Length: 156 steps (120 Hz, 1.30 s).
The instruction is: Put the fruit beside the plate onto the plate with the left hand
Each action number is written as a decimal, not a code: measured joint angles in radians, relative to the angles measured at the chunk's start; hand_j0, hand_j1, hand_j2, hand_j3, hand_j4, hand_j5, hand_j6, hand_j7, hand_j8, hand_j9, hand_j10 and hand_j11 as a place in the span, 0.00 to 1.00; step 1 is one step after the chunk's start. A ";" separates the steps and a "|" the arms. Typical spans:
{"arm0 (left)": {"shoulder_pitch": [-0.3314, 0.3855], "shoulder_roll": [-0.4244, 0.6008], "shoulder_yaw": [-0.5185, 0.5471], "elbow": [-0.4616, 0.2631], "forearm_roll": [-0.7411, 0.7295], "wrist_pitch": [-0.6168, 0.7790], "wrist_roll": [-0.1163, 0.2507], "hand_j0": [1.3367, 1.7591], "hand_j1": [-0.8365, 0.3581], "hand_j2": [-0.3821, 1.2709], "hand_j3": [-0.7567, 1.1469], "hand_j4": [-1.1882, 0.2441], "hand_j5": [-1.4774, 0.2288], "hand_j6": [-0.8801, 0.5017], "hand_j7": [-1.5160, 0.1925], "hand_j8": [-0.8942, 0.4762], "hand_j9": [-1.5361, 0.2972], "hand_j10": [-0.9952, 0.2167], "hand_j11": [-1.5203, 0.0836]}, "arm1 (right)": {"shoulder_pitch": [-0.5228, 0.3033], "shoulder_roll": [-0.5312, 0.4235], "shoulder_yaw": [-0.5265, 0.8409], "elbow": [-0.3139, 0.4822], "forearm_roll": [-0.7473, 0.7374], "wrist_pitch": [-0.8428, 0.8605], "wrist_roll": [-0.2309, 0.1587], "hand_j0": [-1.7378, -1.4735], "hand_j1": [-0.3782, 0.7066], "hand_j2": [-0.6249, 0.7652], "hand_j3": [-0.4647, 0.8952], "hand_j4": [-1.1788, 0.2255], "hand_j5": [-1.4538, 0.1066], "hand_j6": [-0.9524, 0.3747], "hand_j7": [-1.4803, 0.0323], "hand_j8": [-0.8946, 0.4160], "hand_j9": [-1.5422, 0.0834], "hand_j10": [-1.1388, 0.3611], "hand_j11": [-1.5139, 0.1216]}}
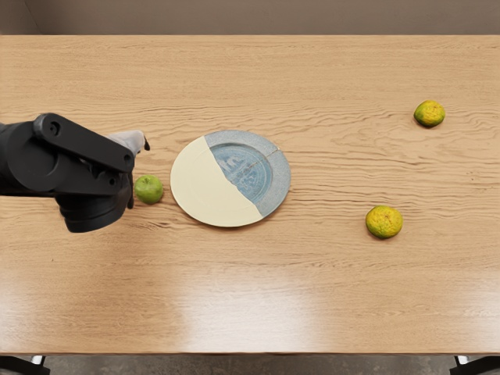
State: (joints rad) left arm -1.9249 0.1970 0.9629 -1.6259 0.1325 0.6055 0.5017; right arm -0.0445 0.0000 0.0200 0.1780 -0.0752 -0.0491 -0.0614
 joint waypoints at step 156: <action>0.218 -0.137 -0.049 0.255 -0.016 0.005 0.003 0.76 0.62 0.28 0.40 0.57 0.58 0.37 0.60 0.38 0.57 0.51 0.64 | 0.000 0.000 0.000 0.000 0.000 0.000 0.000 0.30 0.06 0.45 0.34 0.82 0.91 0.70 0.96 0.66 0.93 0.74 0.91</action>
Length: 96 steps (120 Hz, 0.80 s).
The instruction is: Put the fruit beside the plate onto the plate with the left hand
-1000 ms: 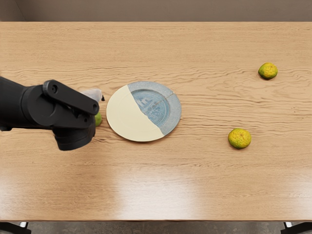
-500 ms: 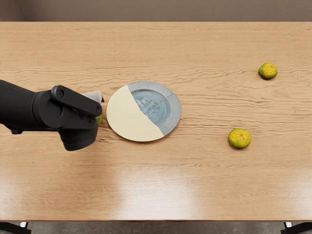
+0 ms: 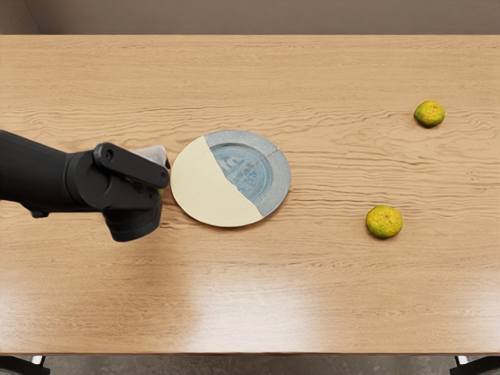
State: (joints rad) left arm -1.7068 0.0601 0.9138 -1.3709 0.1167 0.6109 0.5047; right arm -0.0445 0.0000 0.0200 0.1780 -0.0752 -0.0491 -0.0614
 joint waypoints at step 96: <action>0.040 -0.003 0.018 0.040 0.021 -0.004 -0.005 0.72 0.38 0.39 0.55 0.38 0.37 0.34 0.47 0.38 0.37 0.33 0.42 | 0.000 0.000 0.000 0.000 0.000 0.000 0.000 0.30 0.06 0.45 0.34 0.82 0.91 0.70 0.96 0.66 0.93 0.74 0.91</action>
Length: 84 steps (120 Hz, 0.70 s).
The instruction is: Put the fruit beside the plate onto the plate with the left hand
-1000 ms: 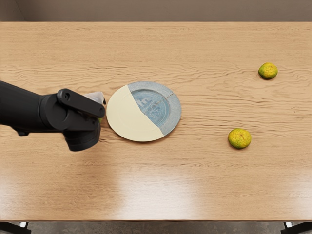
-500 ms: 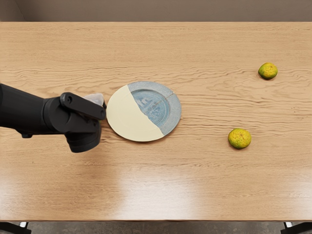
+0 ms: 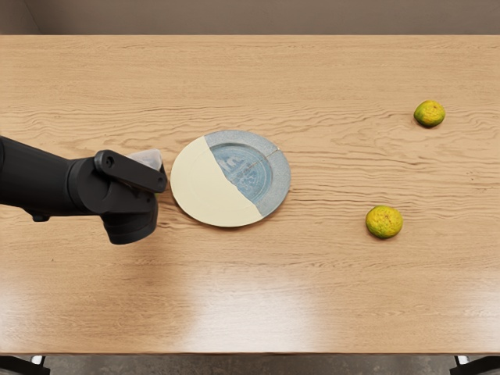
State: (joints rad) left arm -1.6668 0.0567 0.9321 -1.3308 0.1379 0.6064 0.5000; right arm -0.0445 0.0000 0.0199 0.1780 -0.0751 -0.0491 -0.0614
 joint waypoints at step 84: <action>-0.106 0.066 0.004 -0.015 -0.003 -0.013 0.005 0.71 0.36 0.47 0.40 0.23 0.21 0.38 0.22 0.49 0.20 0.36 0.20 | 0.000 0.000 0.000 0.000 0.000 0.000 0.000 0.30 0.06 0.45 0.34 0.82 0.91 0.70 0.96 0.66 0.93 0.74 0.91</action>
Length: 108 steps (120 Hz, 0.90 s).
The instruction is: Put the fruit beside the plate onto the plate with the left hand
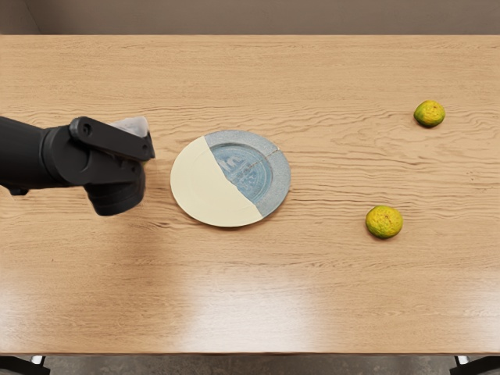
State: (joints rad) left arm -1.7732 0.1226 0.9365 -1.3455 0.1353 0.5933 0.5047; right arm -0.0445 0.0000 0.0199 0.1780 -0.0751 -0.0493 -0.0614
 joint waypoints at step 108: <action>-0.111 -0.028 -0.300 -0.135 0.002 -0.148 0.001 0.73 0.42 0.40 0.40 0.25 0.16 0.40 0.19 0.50 0.18 0.35 0.19 | 0.000 0.000 0.000 0.000 0.000 0.000 0.000 0.30 0.06 0.45 0.34 0.82 0.91 0.70 0.96 0.66 0.93 0.74 0.91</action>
State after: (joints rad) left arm -1.8839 0.0942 0.6369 -1.4809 0.1374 0.4457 0.5059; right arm -0.0445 0.0000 0.0199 0.1780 -0.0752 -0.0491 -0.0614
